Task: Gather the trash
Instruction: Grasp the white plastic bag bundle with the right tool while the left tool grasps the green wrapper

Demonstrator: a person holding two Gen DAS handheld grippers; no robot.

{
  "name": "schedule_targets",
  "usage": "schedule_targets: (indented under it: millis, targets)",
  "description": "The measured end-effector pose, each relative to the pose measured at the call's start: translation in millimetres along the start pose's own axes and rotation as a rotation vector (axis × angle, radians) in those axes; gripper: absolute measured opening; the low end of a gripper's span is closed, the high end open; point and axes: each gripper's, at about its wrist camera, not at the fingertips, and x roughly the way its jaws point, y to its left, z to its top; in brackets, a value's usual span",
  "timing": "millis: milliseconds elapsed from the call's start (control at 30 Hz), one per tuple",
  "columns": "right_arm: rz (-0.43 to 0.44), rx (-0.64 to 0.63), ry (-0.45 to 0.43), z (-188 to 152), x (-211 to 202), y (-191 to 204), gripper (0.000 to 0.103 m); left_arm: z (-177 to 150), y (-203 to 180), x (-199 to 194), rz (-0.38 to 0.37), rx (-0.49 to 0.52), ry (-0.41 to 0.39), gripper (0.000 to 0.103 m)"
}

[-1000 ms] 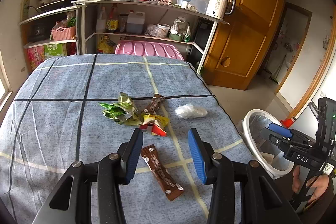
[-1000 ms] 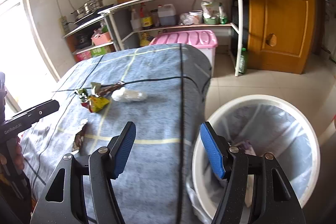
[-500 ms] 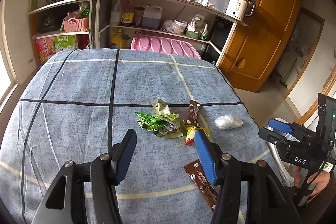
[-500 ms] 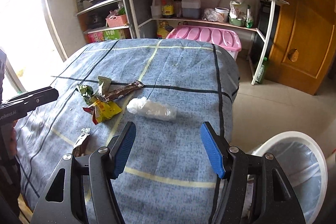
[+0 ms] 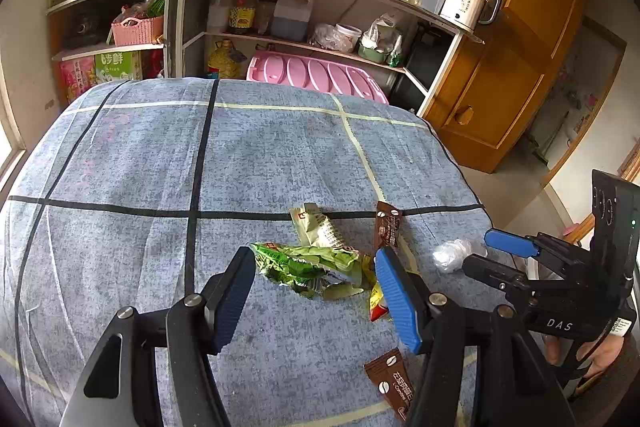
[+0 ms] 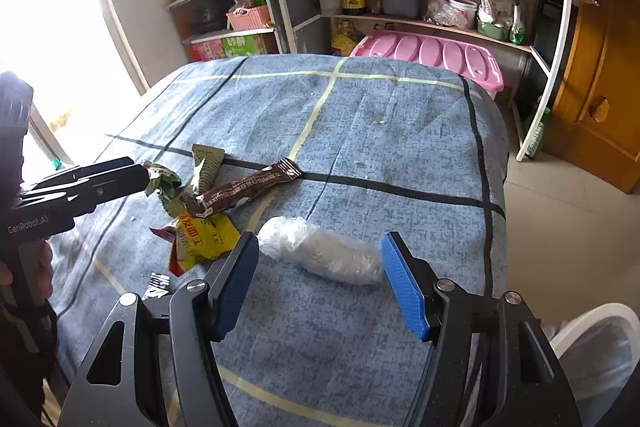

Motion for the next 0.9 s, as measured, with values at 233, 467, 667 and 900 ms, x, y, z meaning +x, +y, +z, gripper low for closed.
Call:
schedule_targets:
  millis: [233,467,667,900]
  targets:
    - [-0.025,-0.031,0.028,2,14,5,0.065,0,1,15,0.012,-0.007,0.026,0.062]
    - [-0.011,-0.007,0.029,1,17,2,0.064,0,-1,22,0.016,-0.005,0.038,0.042]
    - [-0.003,0.012,0.026,-1,18,1,0.037,-1,-2,23,0.016,0.001,0.041,0.021]
    - [0.002,0.016,0.019,-4,17,1,0.029,-3,-3,22,0.017,-0.002,0.035,0.017]
